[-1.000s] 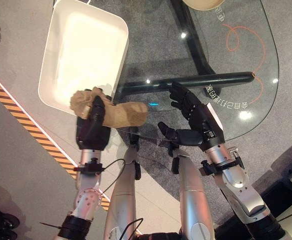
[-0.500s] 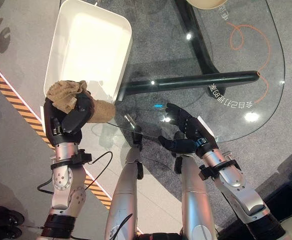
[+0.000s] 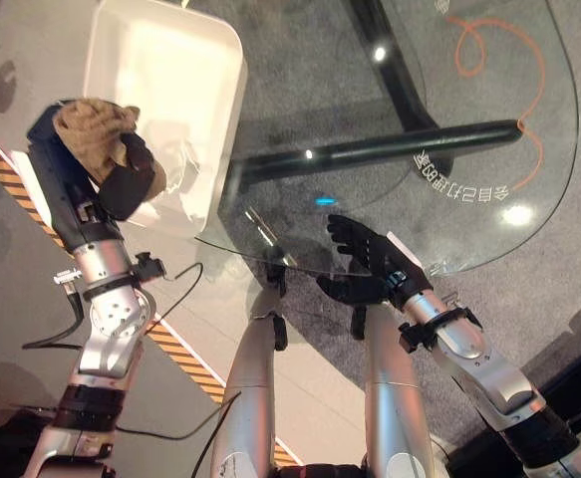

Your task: Wipe the table with a cloth and put it in the basket.

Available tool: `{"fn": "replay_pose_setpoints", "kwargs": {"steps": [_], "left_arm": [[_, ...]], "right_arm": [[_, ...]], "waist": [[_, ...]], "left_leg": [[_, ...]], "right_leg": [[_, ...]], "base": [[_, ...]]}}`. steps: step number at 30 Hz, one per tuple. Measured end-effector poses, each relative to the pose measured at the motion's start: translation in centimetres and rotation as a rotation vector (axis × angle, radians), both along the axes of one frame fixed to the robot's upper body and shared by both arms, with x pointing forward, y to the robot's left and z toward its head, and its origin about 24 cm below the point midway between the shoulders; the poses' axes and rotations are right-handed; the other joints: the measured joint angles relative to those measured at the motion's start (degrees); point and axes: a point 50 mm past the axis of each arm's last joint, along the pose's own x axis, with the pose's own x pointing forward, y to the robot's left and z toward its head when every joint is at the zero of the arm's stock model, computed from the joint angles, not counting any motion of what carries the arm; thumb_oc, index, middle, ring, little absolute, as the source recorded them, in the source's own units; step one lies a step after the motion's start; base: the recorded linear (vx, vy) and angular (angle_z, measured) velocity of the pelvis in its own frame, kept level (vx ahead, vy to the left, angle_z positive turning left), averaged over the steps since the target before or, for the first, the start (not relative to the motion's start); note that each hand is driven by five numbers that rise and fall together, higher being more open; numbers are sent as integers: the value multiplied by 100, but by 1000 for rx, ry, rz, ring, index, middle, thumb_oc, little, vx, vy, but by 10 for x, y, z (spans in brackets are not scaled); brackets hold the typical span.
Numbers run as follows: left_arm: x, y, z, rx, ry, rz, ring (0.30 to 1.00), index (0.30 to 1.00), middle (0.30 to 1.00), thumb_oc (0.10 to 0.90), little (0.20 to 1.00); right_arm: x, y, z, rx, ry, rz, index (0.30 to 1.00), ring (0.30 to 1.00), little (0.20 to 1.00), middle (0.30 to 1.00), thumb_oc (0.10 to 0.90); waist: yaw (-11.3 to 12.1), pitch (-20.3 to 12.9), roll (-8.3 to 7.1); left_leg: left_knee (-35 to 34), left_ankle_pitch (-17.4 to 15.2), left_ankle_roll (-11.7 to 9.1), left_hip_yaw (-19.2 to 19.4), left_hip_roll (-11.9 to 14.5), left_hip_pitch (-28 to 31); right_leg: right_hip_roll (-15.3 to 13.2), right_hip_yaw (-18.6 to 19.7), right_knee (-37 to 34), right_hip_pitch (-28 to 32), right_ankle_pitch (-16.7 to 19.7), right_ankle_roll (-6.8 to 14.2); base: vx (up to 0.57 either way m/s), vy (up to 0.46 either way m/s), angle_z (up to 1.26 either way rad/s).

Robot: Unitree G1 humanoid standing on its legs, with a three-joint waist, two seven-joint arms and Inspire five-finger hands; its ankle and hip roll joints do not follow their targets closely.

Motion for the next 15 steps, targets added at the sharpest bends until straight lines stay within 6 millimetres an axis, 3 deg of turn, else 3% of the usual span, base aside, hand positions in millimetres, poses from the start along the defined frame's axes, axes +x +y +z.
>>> {"fn": "replay_pose_setpoints", "kwargs": {"steps": [5,15], "left_arm": [[5,5,-1,35,32,116,300,300,300,100,200],[35,19,-1,87,175,283,300,300,300,100,200]], "right_arm": [[1,-2,0,-18,13,0,900,900,900,900,800],[9,1,10,-38,29,30,900,900,900,900,800]], "waist": [[-39,1,1],[-142,1,-28]], "left_leg": [[15,-9,-4,-7,5,-35],[169,-6,-9,-4,73,-561]], "right_leg": [[10,0,-10,-28,2,-3],[80,9,0,-501,99,-30]], "base": [[39,75,-1],[9,50,-3]]}}
